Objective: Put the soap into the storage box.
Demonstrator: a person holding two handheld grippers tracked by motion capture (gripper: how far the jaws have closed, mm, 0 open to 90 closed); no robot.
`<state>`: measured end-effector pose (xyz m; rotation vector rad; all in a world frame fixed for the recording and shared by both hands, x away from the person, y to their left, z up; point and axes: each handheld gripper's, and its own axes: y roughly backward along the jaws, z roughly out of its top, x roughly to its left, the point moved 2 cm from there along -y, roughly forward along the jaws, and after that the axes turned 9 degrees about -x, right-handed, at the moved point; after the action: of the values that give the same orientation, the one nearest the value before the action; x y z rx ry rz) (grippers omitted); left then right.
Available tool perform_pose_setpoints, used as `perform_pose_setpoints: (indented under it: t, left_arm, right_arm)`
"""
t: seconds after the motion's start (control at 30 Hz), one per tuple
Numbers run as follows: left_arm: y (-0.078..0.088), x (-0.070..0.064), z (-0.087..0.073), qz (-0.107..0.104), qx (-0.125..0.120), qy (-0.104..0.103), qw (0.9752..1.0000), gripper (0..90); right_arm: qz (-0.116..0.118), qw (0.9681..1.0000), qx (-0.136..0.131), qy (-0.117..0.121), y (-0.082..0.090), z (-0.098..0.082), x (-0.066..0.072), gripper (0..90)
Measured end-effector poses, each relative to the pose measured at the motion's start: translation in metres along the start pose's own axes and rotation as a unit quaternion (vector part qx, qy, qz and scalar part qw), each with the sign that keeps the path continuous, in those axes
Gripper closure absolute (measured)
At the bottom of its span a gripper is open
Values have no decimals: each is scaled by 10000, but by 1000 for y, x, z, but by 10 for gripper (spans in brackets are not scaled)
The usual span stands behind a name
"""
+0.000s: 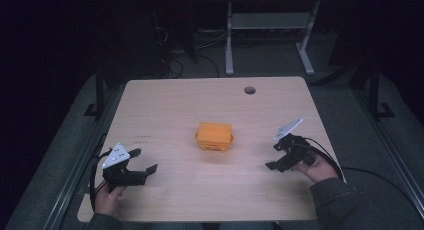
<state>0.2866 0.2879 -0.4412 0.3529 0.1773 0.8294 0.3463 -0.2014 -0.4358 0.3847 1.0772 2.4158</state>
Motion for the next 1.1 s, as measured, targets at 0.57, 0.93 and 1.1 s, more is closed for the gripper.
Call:
perform_pose_setpoints:
  t: [0.57,0.93,1.1]
  left_arm:
    - [0,-1,-1,13,10,-21,10000,141]
    - [-3,-3,-3,-12,82,-37,10000,141]
    - [-4,-3,-3,9,87,23,10000,141]
  right_arm:
    - [-151,9996,-197,-152,11,-39,18,211]
    - [-416,9963,-690,-298,24,-64,35,180]
    - [-615,9934,-894,-368,26,-76,46,177]
